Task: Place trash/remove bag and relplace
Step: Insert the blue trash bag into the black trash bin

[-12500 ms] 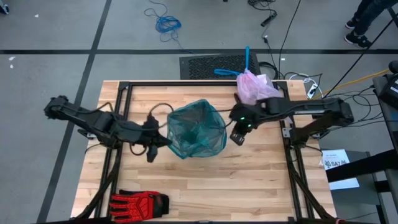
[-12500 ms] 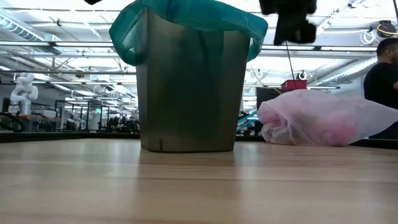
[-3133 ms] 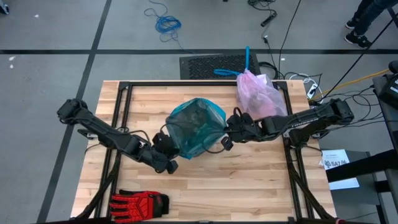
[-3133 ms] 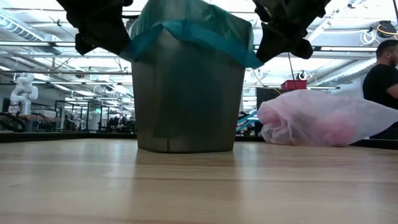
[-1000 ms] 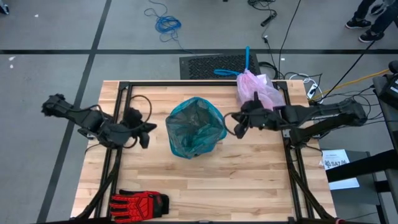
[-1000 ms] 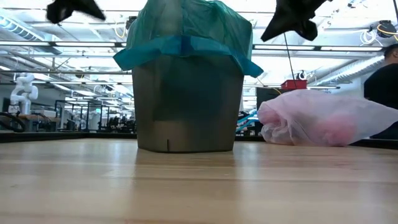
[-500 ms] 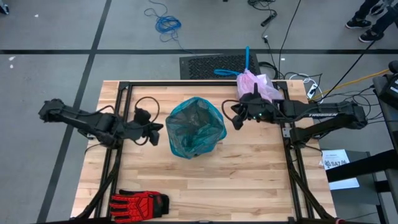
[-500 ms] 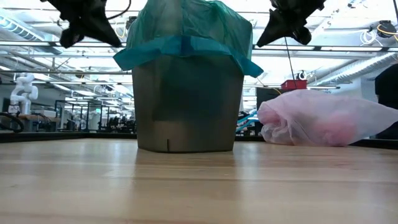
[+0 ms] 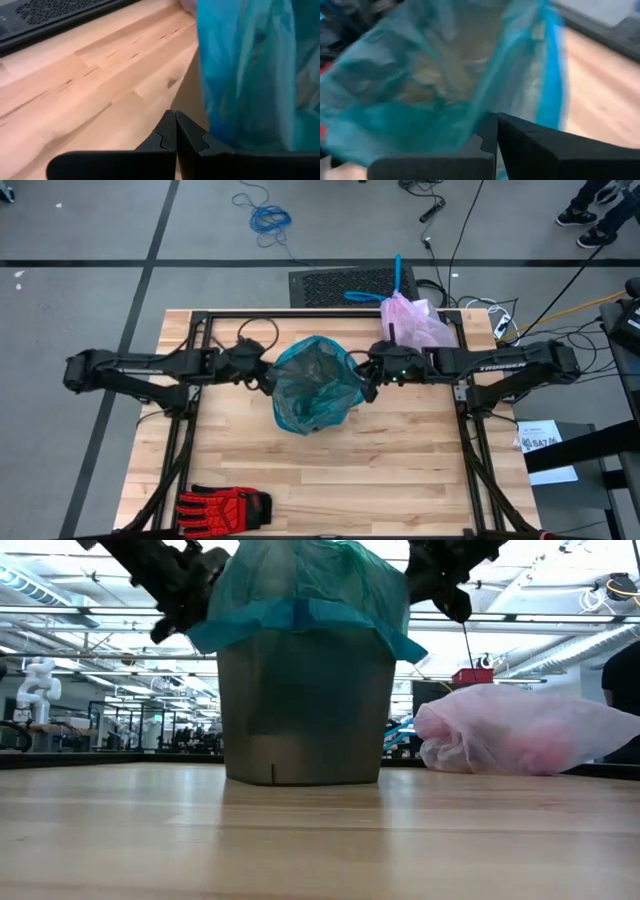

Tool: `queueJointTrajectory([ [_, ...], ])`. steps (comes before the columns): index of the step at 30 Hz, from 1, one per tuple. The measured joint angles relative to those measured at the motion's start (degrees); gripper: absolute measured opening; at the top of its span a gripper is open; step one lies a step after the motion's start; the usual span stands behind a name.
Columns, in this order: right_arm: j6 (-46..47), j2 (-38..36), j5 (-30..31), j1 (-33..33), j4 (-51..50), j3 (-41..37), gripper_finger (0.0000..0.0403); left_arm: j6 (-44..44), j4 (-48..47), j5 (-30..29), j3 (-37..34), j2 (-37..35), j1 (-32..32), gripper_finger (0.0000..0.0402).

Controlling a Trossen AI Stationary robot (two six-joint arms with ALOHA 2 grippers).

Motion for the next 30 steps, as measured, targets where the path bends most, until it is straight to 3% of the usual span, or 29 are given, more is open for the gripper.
queueJointTrajectory([
  [11, 5.5, 0.3, -3.9, 7.9, 2.6, 0.0, 0.0, 7.6, 6.9, 3.6, 1.4, 1.8, 8.5, 0.0],
  [18, 4.7, -1.1, 1.9, 10.2, 0.4, 0.7, 0.0, 8.3, 4.1, 12.2, 3.9, -2.6, 11.4, 0.0],
  [24, -1.0, -2.7, 8.0, 7.5, -1.9, 1.7, 0.0, 6.0, -1.9, 12.8, 3.9, -4.3, 10.1, 0.0],
  [30, -6.2, -0.7, -0.1, -2.1, 4.1, 1.7, 0.0, 5.9, 1.6, 12.8, 3.9, -4.2, 10.1, 0.0],
])
